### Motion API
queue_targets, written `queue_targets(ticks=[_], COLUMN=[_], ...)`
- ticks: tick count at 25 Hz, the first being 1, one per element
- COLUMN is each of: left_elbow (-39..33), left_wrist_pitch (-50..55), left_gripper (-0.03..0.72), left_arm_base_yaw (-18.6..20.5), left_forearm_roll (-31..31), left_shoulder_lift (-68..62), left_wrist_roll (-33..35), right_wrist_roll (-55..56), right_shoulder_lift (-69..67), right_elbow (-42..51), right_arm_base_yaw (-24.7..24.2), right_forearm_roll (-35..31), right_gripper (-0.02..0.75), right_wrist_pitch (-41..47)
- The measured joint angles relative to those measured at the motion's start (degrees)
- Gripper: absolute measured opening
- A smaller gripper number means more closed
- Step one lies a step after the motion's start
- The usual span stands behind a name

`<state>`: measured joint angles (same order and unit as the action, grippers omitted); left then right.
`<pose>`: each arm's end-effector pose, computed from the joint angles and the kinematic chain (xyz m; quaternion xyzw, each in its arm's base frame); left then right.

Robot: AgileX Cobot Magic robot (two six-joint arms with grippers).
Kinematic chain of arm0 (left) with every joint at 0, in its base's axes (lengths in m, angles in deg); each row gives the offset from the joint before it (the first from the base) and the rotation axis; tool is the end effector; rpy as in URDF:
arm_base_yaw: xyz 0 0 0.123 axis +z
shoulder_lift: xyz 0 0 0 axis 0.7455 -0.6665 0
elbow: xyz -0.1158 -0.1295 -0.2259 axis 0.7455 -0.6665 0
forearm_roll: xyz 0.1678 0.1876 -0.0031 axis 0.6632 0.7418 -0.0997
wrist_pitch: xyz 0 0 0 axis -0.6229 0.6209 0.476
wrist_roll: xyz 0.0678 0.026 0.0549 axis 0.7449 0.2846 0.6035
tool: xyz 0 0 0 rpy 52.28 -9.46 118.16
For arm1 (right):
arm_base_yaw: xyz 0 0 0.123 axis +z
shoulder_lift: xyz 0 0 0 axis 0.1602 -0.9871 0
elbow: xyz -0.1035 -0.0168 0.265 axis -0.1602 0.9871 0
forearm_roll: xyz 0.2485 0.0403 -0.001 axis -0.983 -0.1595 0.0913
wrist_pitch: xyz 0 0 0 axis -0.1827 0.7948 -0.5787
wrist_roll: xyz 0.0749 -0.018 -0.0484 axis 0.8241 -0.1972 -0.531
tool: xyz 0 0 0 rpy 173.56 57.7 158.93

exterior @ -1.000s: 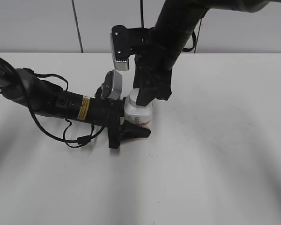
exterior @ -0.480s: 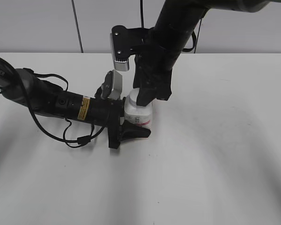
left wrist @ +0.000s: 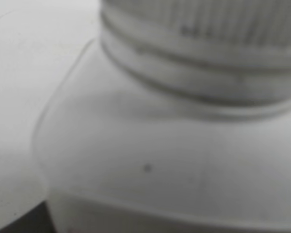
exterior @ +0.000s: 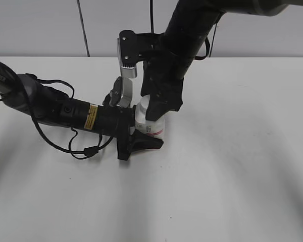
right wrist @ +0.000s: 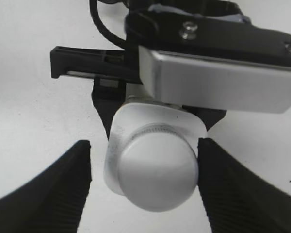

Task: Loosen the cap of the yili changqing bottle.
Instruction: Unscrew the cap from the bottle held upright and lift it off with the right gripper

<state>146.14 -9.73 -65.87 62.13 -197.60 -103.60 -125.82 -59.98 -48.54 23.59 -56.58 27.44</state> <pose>0.3693 -0.2000 0.0477 0.5936 0.6028 -0.3835 0.3704 0.3571 0.2644 0.2115 -0.7690 0.6083 0.1164 0.1580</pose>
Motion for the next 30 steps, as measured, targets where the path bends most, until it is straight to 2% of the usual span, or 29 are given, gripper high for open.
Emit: queue_targets(ticks=[13, 17, 30], left_elbow=[0.0, 0.0, 0.0], left_wrist_pitch=[0.05, 0.1, 0.28], left_gripper=[0.406, 0.406, 0.403], left_arm_base_yaw=[-0.04, -0.04, -0.04], left_forearm_roll=[-0.11, -0.11, -0.35], left_shoulder_lift=[0.0, 0.0, 0.0], left_wrist_roll=[-0.6, -0.79, -1.44], right_wrist_roll=[3.46, 5.41, 10.2], right_shoulder_lift=[-0.11, -0.11, 0.0], right_elbow=[0.21, 0.29, 0.36], right_arm_base_yaw=[0.05, 0.16, 0.32], right_forearm_roll=[-0.46, -0.39, 3.28], right_gripper=[0.533, 0.561, 0.586], right_wrist_pitch=[-1.35, -1.7, -2.16])
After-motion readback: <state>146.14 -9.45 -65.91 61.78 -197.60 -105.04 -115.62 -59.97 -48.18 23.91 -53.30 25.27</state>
